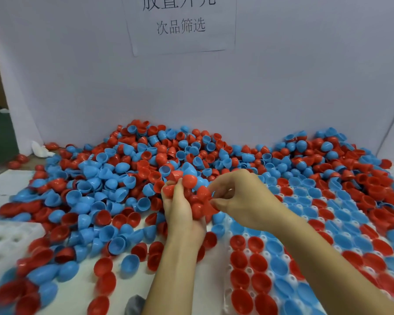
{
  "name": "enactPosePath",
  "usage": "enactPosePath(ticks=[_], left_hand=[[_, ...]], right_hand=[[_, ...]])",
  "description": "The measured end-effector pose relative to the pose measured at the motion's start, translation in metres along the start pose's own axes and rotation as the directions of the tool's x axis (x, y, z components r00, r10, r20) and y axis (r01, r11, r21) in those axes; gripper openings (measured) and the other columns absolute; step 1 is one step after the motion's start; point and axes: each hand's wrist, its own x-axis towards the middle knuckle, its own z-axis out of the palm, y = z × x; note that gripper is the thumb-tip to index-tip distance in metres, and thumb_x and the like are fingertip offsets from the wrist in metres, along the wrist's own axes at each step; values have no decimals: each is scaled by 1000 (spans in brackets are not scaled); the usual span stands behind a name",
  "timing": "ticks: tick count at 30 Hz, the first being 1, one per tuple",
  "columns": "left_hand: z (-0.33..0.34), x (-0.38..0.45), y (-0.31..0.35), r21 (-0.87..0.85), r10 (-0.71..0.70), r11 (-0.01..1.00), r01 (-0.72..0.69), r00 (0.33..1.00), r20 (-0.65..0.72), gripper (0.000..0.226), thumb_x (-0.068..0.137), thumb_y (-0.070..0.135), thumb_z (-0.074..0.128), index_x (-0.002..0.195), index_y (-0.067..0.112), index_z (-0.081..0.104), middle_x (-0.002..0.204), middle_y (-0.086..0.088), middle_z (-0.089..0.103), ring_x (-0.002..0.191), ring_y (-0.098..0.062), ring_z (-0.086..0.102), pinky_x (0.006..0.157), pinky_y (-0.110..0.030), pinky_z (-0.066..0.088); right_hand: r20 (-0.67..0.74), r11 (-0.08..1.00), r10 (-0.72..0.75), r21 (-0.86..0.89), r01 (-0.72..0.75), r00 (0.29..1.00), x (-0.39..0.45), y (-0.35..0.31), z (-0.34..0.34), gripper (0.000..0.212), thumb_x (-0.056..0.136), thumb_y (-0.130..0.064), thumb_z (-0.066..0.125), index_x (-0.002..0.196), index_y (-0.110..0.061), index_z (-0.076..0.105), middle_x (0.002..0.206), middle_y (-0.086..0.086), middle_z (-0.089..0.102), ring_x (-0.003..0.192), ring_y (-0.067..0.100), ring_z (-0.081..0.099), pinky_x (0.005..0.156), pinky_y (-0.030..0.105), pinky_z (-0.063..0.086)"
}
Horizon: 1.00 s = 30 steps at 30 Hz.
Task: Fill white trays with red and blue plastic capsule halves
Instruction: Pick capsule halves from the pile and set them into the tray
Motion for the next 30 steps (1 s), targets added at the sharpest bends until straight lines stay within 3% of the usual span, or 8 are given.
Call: enactPosePath(ticks=[5, 9, 13, 18, 20, 24, 26, 30], left_hand=[[-4, 5, 2, -28, -42, 999, 41, 999, -29, 4, 100, 20, 58, 96, 20, 60, 60, 0, 64, 45, -12, 63, 43, -27, 53], [-11, 4, -2, 122, -18, 992, 15, 999, 27, 7, 101, 19, 57, 94, 20, 56, 67, 1, 57, 45, -8, 56, 42, -21, 46], [-5, 3, -3, 15, -89, 996, 89, 996, 6, 9, 97, 19, 60, 105, 20, 56, 66, 3, 54, 42, -7, 52, 40, -18, 41], [-1, 0, -10, 50, -93, 995, 92, 995, 28, 13, 97, 17, 60, 103, 23, 52, 62, 5, 54, 44, -8, 51, 40, -19, 40], [0, -1, -10, 67, -79, 995, 77, 996, 30, 11, 97, 17, 60, 103, 23, 53, 61, 6, 55, 46, -8, 51, 41, -19, 40], [-2, -4, -8, 105, -53, 993, 50, 998, 27, 24, 97, 22, 62, 120, 25, 58, 81, 2, 62, 62, -10, 59, 47, -20, 46], [-4, -5, -8, 136, -40, 990, 35, 999, 33, 26, 97, 23, 61, 123, 23, 58, 88, 2, 61, 69, -10, 58, 48, -19, 47], [-3, -7, -6, 107, -49, 993, 48, 999, 13, 36, 97, 26, 62, 132, 20, 60, 85, 2, 62, 58, -8, 59, 46, -18, 47]], right_hand=[[-22, 997, -6, 71, 7, 1000, -7, 0, 1, 13, 85, -8, 74, 84, -21, 79, 78, -5, 75, 75, 9, 70, 80, 30, 59], [-88, 996, 59, 74, -53, 994, -36, 13, -27, 17, 86, -13, 74, 73, -25, 75, 74, -6, 74, 71, 13, 70, 75, 33, 58], [-123, 988, 149, -8, -151, 981, -83, 37, -69, 11, 87, -24, 74, 76, -26, 78, 73, -2, 74, 72, 24, 70, 72, 46, 59], [-74, 932, 240, -263, -251, 968, -140, 58, -97, 22, 86, -25, 75, 66, -34, 73, 65, -20, 69, 59, 2, 64, 54, 18, 51], [-38, 900, 284, -332, -281, 958, -154, 62, -101, 21, 86, -25, 74, 66, -31, 74, 66, -18, 70, 60, 4, 64, 56, 20, 51], [40, 866, 335, -408, -291, 941, -165, 60, -90, 20, 83, -26, 76, 65, -32, 69, 63, -21, 66, 58, -1, 61, 51, 13, 45], [72, 840, 352, -464, -281, 933, -166, 59, -77, 20, 82, -28, 77, 65, -32, 67, 61, -13, 63, 60, 1, 61, 51, 15, 44], [95, 781, 379, -566, -263, 920, -164, 57, -59, 11, 85, -31, 72, 78, -23, 71, 73, -12, 61, 66, 12, 64, 58, 24, 54]])
